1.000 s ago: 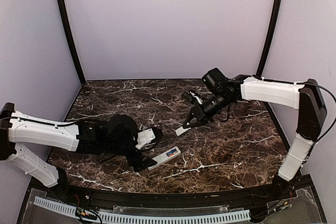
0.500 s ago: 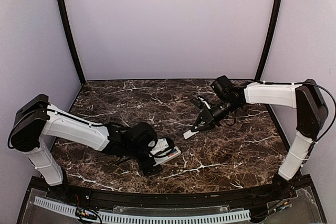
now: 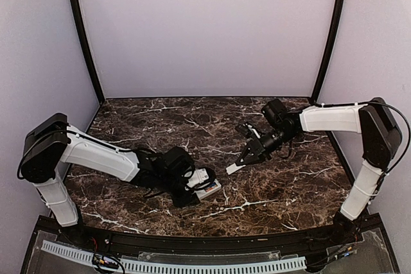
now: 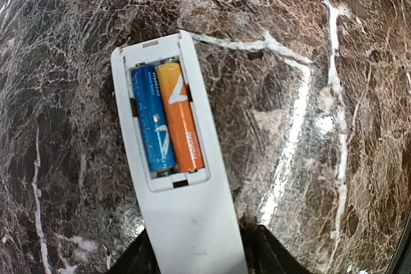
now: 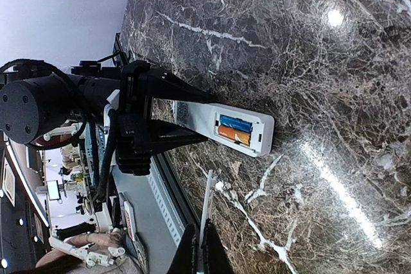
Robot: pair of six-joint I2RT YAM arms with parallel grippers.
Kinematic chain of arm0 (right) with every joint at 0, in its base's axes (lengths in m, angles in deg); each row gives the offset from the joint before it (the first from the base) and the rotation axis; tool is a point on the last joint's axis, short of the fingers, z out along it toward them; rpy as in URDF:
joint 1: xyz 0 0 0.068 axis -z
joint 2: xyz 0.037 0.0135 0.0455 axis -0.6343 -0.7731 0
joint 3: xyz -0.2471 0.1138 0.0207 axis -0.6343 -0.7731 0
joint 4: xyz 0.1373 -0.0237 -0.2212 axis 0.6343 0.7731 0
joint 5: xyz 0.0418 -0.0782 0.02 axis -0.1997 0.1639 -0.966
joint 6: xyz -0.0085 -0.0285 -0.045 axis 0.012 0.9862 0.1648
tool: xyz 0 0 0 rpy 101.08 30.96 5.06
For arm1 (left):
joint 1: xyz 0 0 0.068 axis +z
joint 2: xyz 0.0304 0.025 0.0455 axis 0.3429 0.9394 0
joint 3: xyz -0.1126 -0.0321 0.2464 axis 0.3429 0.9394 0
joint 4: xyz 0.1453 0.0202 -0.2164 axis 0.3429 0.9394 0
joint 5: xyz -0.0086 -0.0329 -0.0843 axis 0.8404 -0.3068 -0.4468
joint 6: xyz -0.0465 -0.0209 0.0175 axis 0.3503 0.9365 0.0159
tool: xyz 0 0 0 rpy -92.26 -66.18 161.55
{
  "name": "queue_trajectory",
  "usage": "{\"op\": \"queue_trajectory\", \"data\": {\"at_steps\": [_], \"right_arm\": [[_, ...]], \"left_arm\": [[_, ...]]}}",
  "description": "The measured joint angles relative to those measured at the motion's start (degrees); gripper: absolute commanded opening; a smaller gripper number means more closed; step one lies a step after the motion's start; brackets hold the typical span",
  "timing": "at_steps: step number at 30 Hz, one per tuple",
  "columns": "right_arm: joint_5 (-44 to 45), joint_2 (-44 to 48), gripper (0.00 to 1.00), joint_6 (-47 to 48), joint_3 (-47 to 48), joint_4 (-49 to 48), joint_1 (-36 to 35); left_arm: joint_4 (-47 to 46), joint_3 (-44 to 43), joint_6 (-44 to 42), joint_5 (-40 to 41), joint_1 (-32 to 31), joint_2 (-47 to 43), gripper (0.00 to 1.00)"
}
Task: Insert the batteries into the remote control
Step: Move the remote control without the battery cover to the center of the board.
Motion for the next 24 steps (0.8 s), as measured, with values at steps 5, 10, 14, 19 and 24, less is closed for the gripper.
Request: {"op": "queue_trajectory", "data": {"at_steps": [5, 10, 14, 19, 24], "right_arm": [[-1.4, 0.2, 0.00, -2.3, -3.7, -3.7, 0.0], [-1.9, 2.1, 0.00, -6.1, -9.5, -7.9, -0.3], [-2.1, 5.4, 0.00, -10.7, -14.4, -13.5, -0.6], [-2.4, 7.8, 0.00, -19.4, -21.6, -24.7, -1.7], [-2.3, 7.5, 0.00, -25.5, -24.3, -33.1, -4.3]], "left_arm": [[0.3, -1.0, -1.7, -1.4, 0.5, 0.8, 0.35], [0.2, -1.3, -4.1, -2.7, 0.7, 1.2, 0.30], [-0.4, -2.6, -6.6, -4.1, 0.3, 2.5, 0.29], [-3.0, -4.4, -9.1, -6.3, -1.3, 4.9, 0.31], [-3.4, -6.6, -9.5, -8.6, -2.4, 7.0, 0.52]]}}
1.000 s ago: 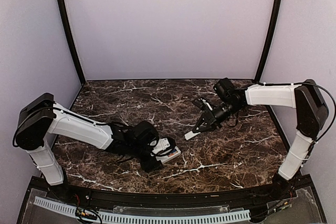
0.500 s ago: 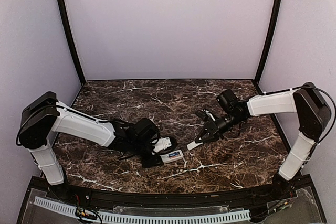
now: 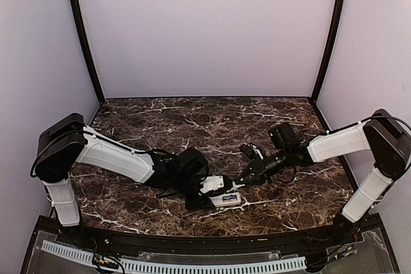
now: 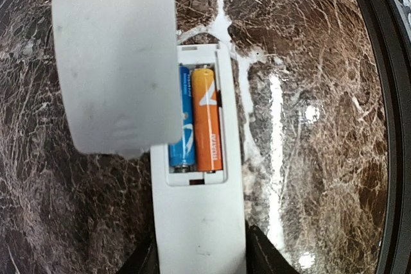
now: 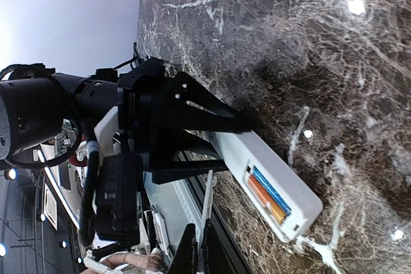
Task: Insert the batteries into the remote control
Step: Move the remote control without the battery cover to the center of the board, then hold the remote control without the battery cover at the center of the board, then load the battery cover onto the remote control without the battery cover.
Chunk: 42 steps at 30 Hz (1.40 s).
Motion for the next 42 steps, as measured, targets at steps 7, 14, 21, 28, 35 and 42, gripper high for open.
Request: {"op": "queue_trajectory", "data": {"at_steps": [7, 14, 21, 28, 35, 42], "right_arm": [[0.9, -0.1, 0.00, -4.8, -3.1, -7.0, -1.0], [1.7, -0.4, 0.00, -8.9, -6.5, -11.9, -2.2], [1.9, -1.6, 0.00, -10.1, -6.5, -14.8, -2.4], [2.3, -4.1, 0.00, -11.9, -8.1, -19.2, -3.5], [2.5, -5.6, 0.00, -11.9, -8.2, -21.1, -4.3], [2.6, -7.4, 0.00, -12.1, -9.0, -24.0, -4.3]], "left_arm": [[1.8, -0.7, -0.2, -1.0, -0.4, 0.1, 0.73], [5.8, 0.0, 0.6, 0.5, -0.4, -1.9, 0.67], [5.7, 2.8, 2.7, 1.7, -0.4, -4.1, 0.58], [3.2, 4.1, 4.1, 1.7, -0.3, -4.5, 0.48], [2.3, 4.5, 4.3, 1.3, -0.3, -4.5, 0.47], [2.0, 4.8, 4.7, 1.3, -0.3, -4.6, 0.47]]}}
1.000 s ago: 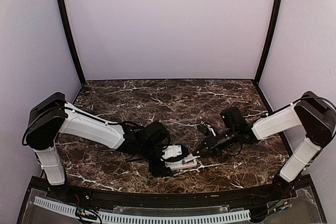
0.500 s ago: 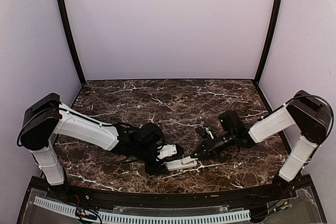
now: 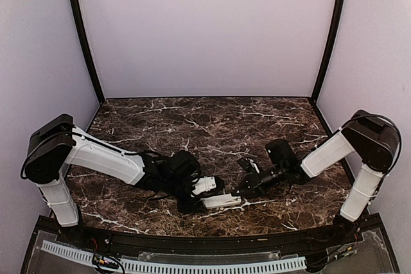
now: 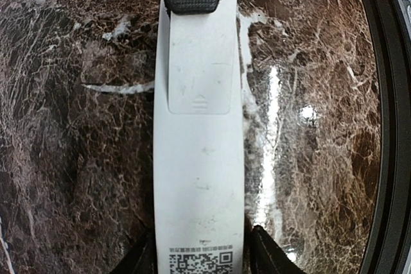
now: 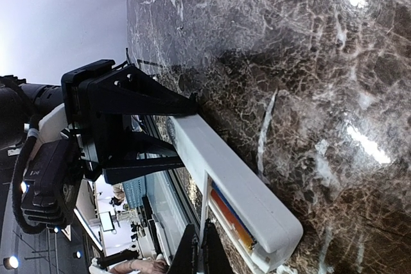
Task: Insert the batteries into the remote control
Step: Load the battery cover onto the remote control without the battery cover, then pass from the right arm to the left
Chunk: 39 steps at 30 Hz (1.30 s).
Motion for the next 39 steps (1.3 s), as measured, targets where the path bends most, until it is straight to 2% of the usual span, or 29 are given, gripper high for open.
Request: {"op": "queue_trajectory", "data": {"at_steps": [7, 12, 17, 23, 29, 39], "right_arm": [[-0.2, -1.1, 0.00, -0.4, -0.3, -2.3, 0.2], [0.2, -1.2, 0.00, -1.4, -1.6, -4.6, 0.2], [0.3, -1.4, 0.00, -2.1, -1.9, -5.9, 0.1], [0.3, -1.7, 0.00, -2.3, -2.0, -6.4, 0.1], [0.3, -1.9, 0.00, -2.4, -2.2, -7.1, 0.1], [0.1, -2.5, 0.00, -2.4, -2.2, -8.3, 0.1]], "left_arm": [[-0.1, 0.1, 0.2, 0.0, 0.0, 0.0, 0.47], [-0.1, -0.1, 1.0, -1.0, 0.0, 0.0, 0.60], [-0.9, -1.5, 2.6, -3.2, 0.0, 0.6, 0.63], [-5.4, -8.7, 2.6, -5.1, 0.0, 5.9, 0.56], [-8.6, -9.9, 1.1, -6.2, -0.3, 8.8, 0.43], [-8.9, -11.2, -0.1, -6.4, -0.4, 10.2, 0.38]]}}
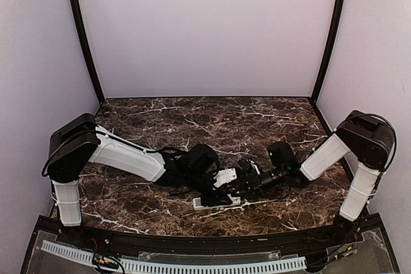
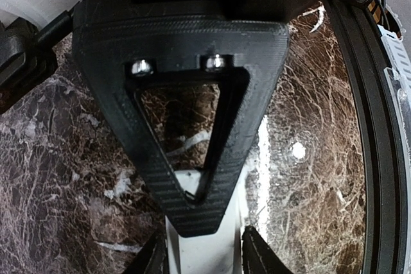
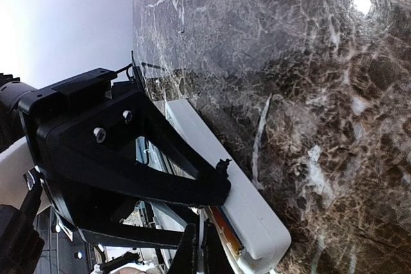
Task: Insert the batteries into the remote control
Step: Pass from the right arm to the left
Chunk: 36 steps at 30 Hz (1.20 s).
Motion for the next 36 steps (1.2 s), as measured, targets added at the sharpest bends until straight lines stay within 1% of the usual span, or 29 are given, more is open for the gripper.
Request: {"op": "queue_trajectory", "data": {"at_steps": [2, 7, 10, 13, 16, 20, 25, 28, 36], "right_arm": [[0.0, -0.2, 0.00, -0.1, 0.0, -0.3, 0.0], [0.0, -0.2, 0.00, -0.2, -0.2, -0.7, -0.1], [0.0, -0.2, 0.00, -0.4, -0.3, -0.7, -0.2], [0.0, -0.2, 0.00, -0.6, -0.3, -0.7, -0.3], [0.0, -0.2, 0.00, -0.7, -0.4, -0.7, -0.3], [0.1, -0.2, 0.00, -0.9, -0.5, -0.9, -0.4], [0.0, -0.2, 0.07, -0.8, -0.5, -0.9, -0.5], [0.9, 0.0, 0.14, -0.4, -0.5, 0.3, -0.8], [2.9, 3.3, 0.22, 2.9, 1.6, 8.9, -1.4]], "left_arm": [[0.0, -0.2, -0.2, 0.0, -0.1, 0.0, 0.37], [-0.6, -0.4, -0.2, 0.3, -0.3, 0.0, 0.25], [-0.5, -0.6, -0.5, 0.3, -0.7, 0.0, 0.24], [-0.1, -0.9, -0.9, 0.3, -0.7, 0.0, 0.20], [0.5, -1.0, -1.4, 0.4, -0.8, 0.0, 0.20], [0.7, -1.1, -2.1, 0.7, -0.9, 0.0, 0.15], [1.1, -1.2, -3.1, 1.0, -1.0, 0.0, 0.14], [1.4, -1.3, -3.6, 1.2, -1.1, 0.0, 0.13], [1.9, -1.3, -3.9, 1.8, -1.4, -0.1, 0.13]]}}
